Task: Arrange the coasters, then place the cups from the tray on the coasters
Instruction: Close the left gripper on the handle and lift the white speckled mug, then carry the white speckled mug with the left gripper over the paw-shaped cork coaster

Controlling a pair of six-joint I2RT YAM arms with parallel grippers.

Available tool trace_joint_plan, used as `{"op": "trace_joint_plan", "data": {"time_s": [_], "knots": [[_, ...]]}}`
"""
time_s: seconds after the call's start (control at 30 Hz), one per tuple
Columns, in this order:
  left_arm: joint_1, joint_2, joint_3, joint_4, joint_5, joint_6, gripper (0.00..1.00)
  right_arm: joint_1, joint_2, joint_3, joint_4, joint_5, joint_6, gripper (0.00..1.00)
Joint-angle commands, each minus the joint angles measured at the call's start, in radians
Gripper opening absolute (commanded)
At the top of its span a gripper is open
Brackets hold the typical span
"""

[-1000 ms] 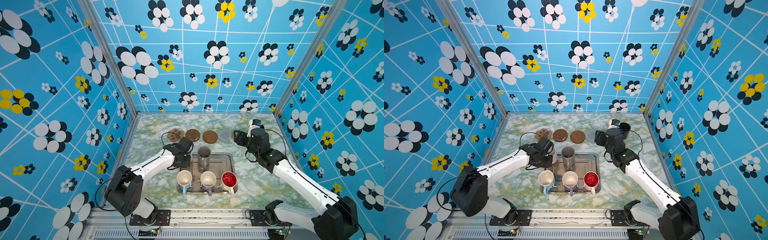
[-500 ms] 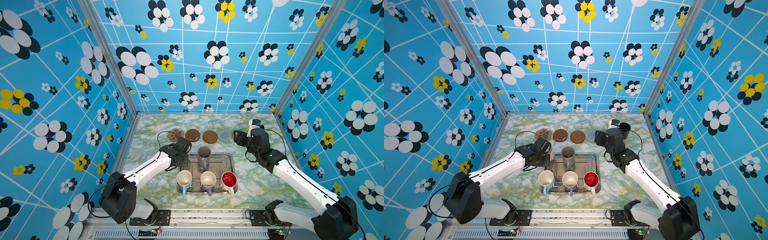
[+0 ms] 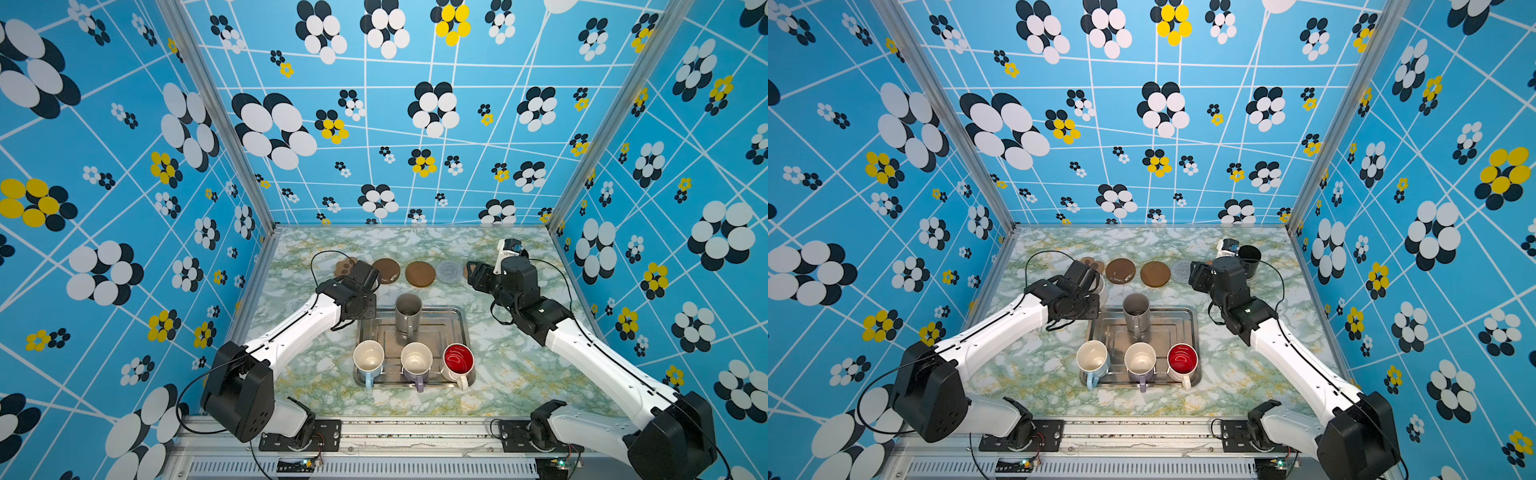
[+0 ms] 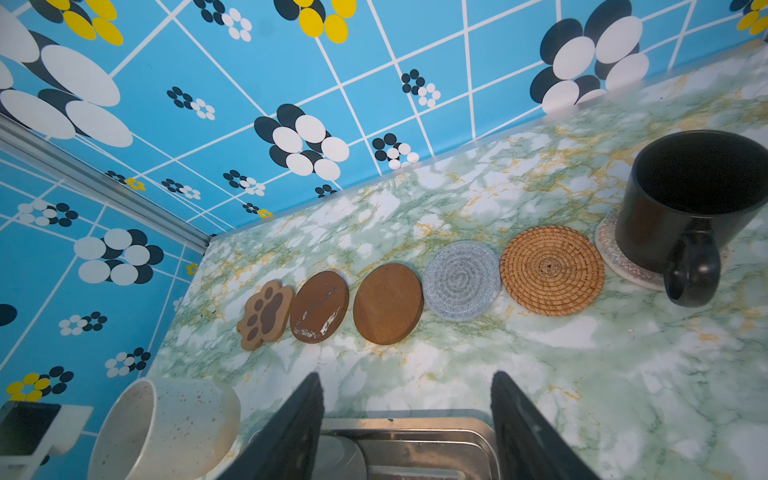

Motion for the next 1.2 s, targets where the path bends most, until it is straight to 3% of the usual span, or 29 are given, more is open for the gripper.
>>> {"op": "trace_joint_plan", "data": {"time_s": [0.0,0.47,0.83,1.17], "knots": [[0.021,0.018,0.072,0.04,-0.03,0.025,0.0,0.004,0.006,0.01,-0.006,-0.009,-0.026,0.66],[0.16,0.138,0.165,0.074,0.045,0.07,0.0,0.004,0.005,0.014,-0.015,-0.006,-0.035,0.66],[0.201,0.246,0.222,0.135,0.032,0.04,0.0,0.001,0.006,0.016,-0.026,-0.002,-0.044,0.66],[0.223,0.389,0.382,0.103,0.017,0.064,0.0,-0.009,0.004,0.02,-0.041,-0.002,-0.053,0.66]]}}
